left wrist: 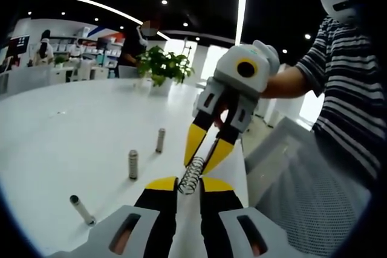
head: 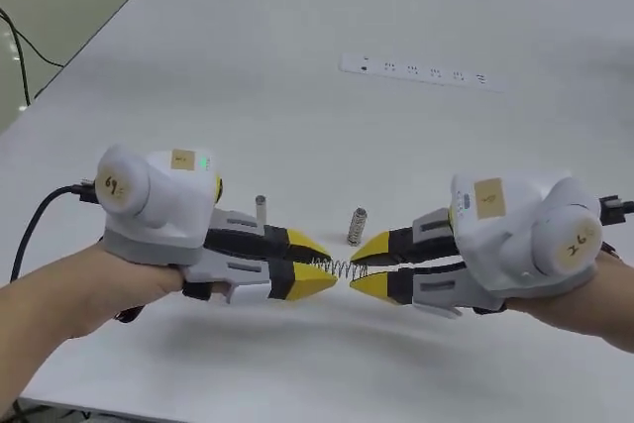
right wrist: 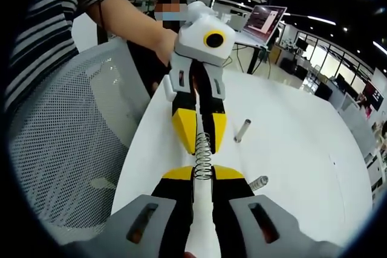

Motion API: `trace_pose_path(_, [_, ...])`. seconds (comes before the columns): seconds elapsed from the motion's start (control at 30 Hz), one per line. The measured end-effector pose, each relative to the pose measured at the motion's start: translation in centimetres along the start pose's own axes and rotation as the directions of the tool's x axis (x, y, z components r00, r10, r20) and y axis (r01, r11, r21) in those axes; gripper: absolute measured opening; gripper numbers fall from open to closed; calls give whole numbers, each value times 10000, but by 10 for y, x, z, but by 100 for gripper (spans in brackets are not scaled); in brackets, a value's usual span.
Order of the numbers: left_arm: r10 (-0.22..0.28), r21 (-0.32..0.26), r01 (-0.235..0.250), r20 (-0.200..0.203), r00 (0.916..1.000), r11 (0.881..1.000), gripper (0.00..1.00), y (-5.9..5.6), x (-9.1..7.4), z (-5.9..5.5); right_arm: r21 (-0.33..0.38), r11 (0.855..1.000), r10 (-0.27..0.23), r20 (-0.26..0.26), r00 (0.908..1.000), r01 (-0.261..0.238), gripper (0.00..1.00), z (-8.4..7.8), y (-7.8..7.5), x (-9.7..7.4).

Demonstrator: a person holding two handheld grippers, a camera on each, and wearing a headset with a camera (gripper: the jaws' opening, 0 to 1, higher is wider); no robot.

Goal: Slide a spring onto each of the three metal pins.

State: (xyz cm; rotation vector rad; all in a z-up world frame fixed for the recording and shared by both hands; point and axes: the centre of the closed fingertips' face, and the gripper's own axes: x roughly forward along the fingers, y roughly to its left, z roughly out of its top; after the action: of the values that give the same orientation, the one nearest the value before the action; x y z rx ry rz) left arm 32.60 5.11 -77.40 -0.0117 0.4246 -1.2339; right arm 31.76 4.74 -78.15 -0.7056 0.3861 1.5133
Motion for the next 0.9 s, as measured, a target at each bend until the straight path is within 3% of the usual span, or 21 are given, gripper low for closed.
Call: trace_pose_path(0.9, [-419, 500, 426, -131, 9990, 9978, 2, -3, -1, 3, 349, 9993, 150, 114, 9998, -154, 8, 0, 0, -2])
